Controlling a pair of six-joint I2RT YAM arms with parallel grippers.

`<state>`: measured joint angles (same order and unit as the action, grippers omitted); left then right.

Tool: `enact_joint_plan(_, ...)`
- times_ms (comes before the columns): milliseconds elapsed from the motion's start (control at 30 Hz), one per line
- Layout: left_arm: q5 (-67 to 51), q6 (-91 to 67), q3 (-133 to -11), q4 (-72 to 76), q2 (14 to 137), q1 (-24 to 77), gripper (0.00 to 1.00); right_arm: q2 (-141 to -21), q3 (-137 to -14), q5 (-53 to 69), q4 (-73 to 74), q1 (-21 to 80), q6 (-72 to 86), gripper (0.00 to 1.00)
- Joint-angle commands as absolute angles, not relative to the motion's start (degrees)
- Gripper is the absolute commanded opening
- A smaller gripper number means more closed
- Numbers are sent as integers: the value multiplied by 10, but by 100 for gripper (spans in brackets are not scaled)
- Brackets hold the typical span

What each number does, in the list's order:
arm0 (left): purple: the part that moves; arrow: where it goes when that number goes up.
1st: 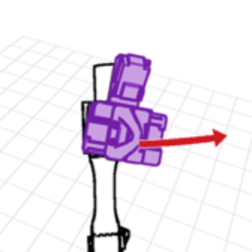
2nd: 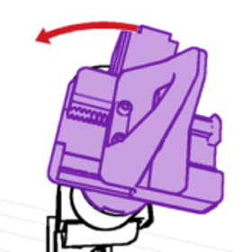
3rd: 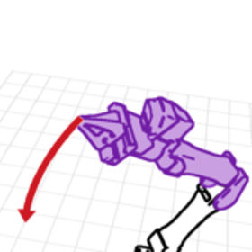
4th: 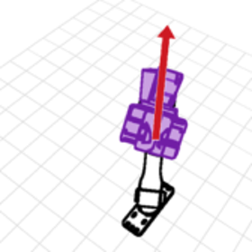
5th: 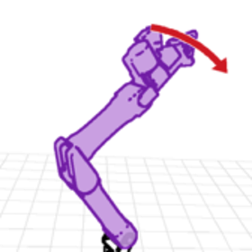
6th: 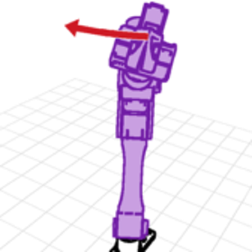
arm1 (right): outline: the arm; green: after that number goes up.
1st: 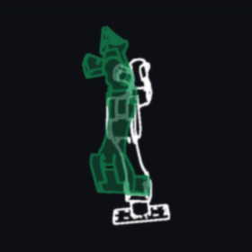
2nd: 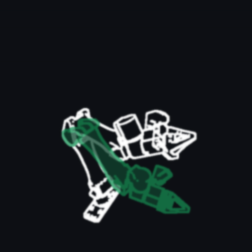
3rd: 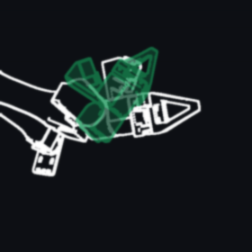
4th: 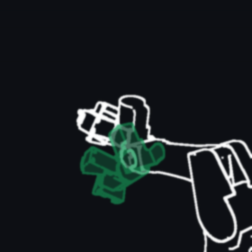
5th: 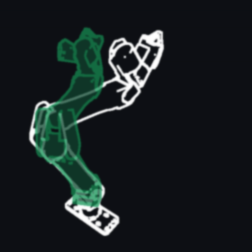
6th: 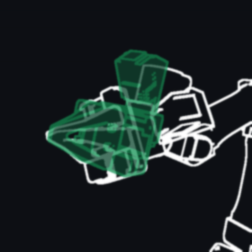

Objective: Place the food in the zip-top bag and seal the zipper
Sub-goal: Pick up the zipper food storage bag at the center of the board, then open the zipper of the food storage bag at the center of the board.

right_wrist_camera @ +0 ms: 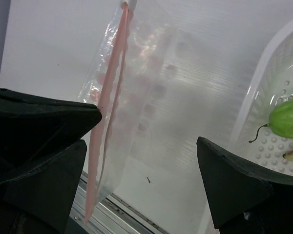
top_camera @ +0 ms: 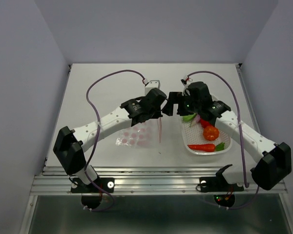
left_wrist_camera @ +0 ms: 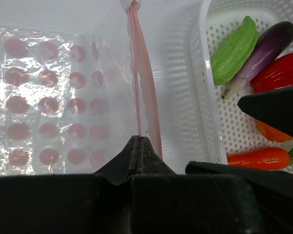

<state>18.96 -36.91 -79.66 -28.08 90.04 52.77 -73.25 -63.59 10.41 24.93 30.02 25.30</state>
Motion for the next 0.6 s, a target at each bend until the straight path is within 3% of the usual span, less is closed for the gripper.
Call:
enact_joint_plan(0, 208, -379, -823, -282, 878, 528, 0, -757, -676, 36, 224, 326, 272, 100)
enact_joint_plan(567, 193, -383, -817, -269, 873, 529, 0, -824, -681, 16, 197, 355, 309, 100)
